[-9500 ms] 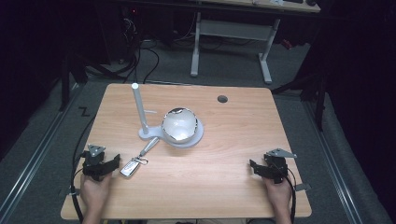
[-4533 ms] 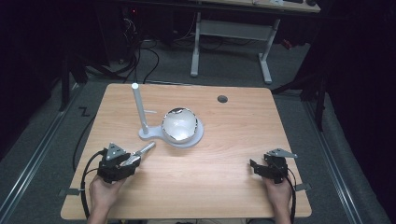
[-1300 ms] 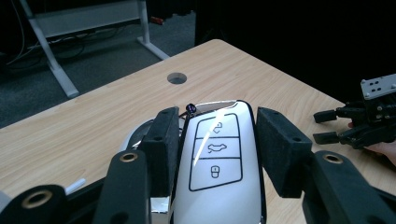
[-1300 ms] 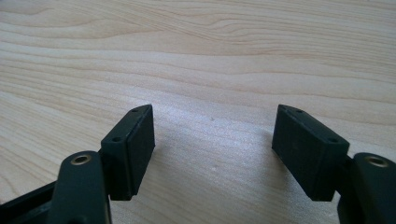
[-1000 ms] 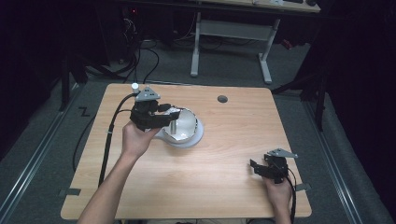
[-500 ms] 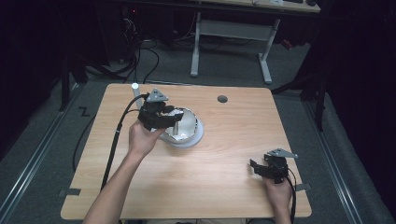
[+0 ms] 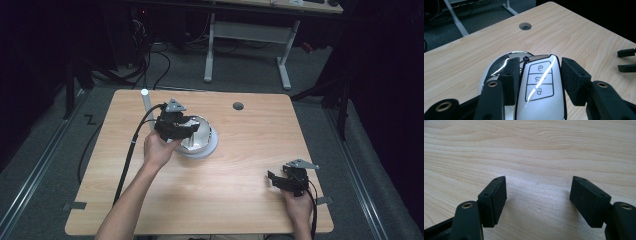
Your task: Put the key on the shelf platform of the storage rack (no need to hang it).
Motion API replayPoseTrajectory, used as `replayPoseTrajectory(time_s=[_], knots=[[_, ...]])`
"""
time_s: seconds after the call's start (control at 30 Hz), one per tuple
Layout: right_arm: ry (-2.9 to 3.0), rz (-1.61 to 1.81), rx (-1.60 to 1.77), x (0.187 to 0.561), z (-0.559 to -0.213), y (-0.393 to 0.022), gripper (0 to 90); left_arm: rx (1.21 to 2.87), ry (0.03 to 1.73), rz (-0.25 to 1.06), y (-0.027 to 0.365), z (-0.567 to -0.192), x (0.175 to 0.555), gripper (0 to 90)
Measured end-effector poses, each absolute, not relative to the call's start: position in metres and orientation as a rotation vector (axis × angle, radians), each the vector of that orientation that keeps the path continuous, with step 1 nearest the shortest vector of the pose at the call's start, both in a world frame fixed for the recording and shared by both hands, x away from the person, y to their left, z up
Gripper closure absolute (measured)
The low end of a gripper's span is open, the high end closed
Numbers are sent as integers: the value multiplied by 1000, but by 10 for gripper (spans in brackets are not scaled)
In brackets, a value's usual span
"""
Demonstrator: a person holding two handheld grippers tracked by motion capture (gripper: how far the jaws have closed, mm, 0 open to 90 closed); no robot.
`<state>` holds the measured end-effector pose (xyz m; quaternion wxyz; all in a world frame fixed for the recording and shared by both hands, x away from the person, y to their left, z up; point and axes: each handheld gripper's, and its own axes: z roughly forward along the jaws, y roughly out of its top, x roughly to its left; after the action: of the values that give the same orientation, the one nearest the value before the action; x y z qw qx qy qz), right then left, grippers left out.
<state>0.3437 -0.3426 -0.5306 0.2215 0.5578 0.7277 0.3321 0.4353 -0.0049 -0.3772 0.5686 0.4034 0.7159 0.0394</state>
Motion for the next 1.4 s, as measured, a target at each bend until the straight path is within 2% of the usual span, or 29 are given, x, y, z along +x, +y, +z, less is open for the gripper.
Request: replayPoseTrajectory(time_s=[1.4], knots=[[2010,922,1544,344,-531,-343,301,986,1747,165,-32,-433,461,506]])
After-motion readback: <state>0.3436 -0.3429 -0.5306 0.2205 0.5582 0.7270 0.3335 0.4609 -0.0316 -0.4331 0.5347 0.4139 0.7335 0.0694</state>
